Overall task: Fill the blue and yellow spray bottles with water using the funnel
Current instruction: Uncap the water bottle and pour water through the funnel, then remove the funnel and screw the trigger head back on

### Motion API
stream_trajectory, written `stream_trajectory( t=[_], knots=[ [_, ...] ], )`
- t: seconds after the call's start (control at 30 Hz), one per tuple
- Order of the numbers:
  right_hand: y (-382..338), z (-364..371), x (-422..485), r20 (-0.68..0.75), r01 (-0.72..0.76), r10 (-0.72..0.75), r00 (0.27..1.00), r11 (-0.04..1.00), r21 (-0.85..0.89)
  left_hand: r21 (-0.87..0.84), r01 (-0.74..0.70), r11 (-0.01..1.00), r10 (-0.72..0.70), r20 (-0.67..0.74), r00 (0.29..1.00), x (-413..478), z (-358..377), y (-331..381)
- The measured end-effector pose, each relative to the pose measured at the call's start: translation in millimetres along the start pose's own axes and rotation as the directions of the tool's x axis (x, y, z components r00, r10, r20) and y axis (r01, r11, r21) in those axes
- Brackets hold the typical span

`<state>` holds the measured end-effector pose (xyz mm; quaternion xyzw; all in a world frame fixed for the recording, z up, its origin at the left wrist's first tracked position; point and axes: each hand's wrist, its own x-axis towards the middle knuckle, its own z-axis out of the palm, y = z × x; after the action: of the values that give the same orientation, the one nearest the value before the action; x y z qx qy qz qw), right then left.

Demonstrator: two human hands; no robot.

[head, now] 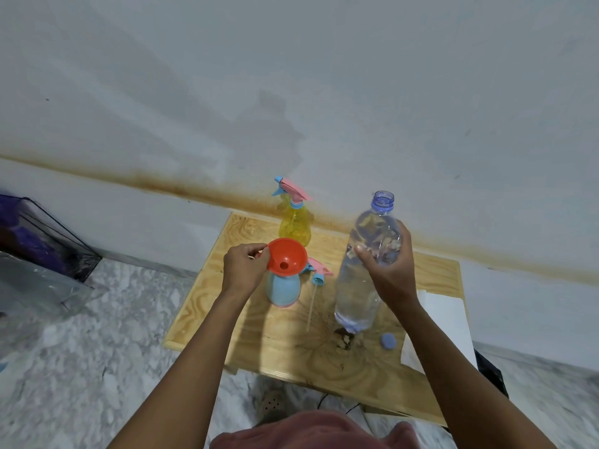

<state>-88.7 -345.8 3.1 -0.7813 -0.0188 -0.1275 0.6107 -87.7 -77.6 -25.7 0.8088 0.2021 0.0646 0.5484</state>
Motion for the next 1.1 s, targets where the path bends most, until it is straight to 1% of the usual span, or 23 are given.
stream_trajectory(
  t=[0.2, 0.47, 0.73, 0.93, 1.03, 1.1],
  knots=[
    [13, 1, 21, -0.111, -0.028, 0.026, 0.993, 1.000, -0.015, 0.016, 0.009, 1.000, -0.009, -0.009, 1.000, 0, 1, 1],
    [13, 8, 25, -0.230, -0.052, 0.053, 0.972, 0.999, 0.014, 0.021, 0.003, 1.000, -0.003, -0.004, 1.000, 0, -1, 1],
    [20, 4, 13, -0.212, -0.061, 0.052, 0.976, 0.997, -0.037, 0.009, 0.007, 1.000, -0.007, 0.009, 1.000, -1, -1, 1],
    [21, 0, 9, -0.203, -0.121, 0.108, 0.973, 0.991, -0.051, -0.010, 0.002, 1.000, -0.002, 0.032, 0.999, -1, -3, 3],
    [20, 3, 5, -0.254, -0.153, 0.130, 0.959, 0.985, -0.076, -0.015, 0.007, 1.000, -0.007, 0.039, 0.999, -1, -2, 4],
    [16, 11, -5, -0.338, -0.190, 0.138, 0.931, 0.974, -0.125, -0.016, 0.003, 1.000, -0.002, 0.044, 0.999, 0, -3, 4]
  ],
)
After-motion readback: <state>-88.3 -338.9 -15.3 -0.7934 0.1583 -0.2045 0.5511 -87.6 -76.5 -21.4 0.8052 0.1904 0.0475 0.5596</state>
